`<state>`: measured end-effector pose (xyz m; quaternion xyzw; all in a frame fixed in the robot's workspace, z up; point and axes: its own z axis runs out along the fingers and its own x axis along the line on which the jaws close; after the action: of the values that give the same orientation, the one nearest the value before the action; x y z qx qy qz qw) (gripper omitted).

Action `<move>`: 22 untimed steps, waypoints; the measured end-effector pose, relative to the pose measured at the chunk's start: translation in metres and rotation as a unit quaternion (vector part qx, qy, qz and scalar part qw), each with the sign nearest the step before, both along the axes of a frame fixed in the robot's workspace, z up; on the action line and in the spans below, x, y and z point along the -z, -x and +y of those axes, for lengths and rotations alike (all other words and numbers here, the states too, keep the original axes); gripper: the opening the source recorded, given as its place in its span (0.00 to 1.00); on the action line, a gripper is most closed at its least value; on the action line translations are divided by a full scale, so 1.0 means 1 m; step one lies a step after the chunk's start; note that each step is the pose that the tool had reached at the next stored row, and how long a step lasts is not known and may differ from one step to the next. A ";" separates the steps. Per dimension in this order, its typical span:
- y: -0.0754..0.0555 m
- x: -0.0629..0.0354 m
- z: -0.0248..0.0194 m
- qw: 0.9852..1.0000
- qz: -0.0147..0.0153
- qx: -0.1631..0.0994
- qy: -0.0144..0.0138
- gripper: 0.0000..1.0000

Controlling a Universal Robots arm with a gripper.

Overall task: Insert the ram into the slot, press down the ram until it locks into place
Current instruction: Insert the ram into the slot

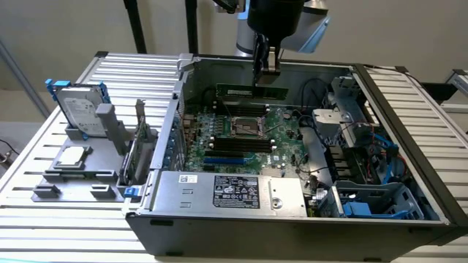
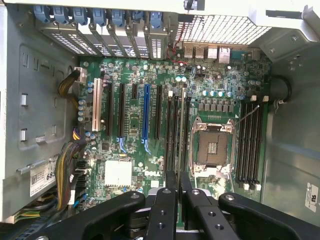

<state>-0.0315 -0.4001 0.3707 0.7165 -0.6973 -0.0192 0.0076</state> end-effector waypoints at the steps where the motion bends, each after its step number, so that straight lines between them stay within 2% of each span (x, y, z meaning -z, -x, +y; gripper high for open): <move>1: 0.000 0.0001 0.0000 1.000 0.000 0.000 0.000 0.13; 11: 0.000 0.0012 0.0000 1.000 0.000 0.000 0.000 0.13; 22: 0.004 0.0209 0.0000 1.000 0.000 0.000 0.001 0.13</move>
<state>-0.0355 -0.4001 0.3498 0.7165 -0.6973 -0.0188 0.0080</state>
